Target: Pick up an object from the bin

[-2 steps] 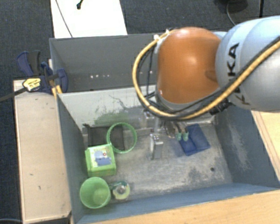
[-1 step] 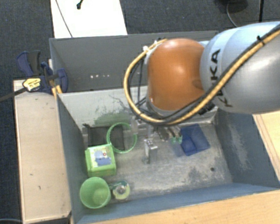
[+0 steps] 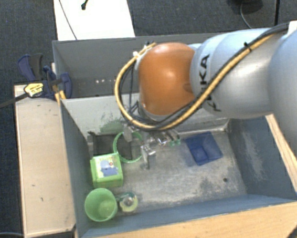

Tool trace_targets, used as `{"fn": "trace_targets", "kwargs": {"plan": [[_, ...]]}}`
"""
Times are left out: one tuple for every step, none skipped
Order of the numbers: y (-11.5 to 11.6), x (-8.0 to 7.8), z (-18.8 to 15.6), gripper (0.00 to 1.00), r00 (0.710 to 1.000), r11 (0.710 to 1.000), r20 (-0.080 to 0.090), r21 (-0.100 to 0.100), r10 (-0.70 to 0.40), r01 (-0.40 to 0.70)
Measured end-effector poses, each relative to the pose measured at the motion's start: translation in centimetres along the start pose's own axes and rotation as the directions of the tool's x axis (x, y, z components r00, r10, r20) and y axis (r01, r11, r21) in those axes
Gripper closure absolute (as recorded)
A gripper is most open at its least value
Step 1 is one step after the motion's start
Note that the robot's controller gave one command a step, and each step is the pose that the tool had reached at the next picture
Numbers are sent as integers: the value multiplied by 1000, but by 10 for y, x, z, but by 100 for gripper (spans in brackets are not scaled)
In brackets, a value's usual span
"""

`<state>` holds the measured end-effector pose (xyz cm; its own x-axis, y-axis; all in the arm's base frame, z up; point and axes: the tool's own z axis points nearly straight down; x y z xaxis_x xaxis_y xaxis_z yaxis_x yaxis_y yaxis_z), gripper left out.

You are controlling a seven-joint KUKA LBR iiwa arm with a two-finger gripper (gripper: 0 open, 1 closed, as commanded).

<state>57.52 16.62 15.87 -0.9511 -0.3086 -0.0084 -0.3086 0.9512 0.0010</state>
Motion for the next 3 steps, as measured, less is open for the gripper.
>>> {"fn": "trace_targets", "kwargs": {"plan": [[-11,-1,8,0,999,999,-3,1,-35,35],[37,0,58,0,950,950,4,1,-312,312],[47,-3,82,100,760,760,9,6,-650,650]]}}
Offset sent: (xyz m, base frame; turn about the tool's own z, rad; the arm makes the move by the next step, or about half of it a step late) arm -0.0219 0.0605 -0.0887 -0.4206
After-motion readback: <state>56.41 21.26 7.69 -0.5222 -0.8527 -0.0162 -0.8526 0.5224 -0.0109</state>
